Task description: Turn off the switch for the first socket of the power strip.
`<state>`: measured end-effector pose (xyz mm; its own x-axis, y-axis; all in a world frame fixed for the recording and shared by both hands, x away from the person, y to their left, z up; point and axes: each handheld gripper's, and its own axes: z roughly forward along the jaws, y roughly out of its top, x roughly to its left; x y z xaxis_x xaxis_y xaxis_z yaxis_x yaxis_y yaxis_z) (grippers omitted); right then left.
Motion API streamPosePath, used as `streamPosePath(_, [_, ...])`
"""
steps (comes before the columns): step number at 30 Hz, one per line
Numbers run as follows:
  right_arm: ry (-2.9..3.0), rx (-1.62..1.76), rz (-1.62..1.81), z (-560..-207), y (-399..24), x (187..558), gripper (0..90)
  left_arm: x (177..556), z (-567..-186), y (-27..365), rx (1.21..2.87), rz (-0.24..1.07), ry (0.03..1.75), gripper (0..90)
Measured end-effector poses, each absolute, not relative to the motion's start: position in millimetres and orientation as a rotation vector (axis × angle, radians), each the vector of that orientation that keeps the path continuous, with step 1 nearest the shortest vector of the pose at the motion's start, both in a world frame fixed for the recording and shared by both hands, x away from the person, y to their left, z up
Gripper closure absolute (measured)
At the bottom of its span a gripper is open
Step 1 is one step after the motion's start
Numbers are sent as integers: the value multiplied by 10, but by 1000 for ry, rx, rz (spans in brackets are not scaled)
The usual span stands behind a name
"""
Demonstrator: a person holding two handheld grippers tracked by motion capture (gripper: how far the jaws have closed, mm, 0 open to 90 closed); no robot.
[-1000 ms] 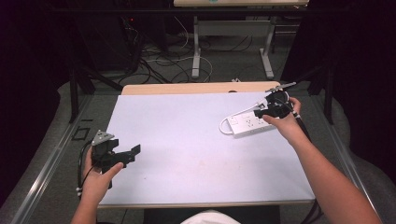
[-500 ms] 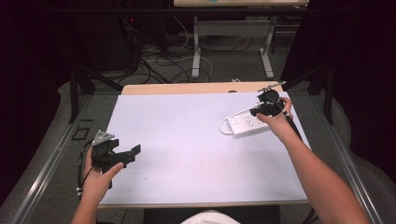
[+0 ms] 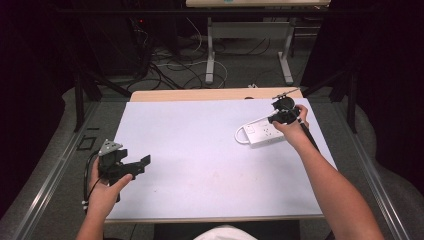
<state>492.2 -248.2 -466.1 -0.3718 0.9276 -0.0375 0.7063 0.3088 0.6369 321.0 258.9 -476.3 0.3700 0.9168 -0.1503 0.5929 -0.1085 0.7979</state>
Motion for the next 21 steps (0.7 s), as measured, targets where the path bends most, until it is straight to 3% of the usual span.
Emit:
streamPosePath(5, [2179, 1477, 746, -4713, -2467, 4975, 801, 3211, -4761, 2588, 1808, 495, 1321, 96])
streamPosePath(21, [2107, 1549, 780, -4846, -2487, 5125, 900, 3210, -4759, 2597, 1804, 492, 1326, 98])
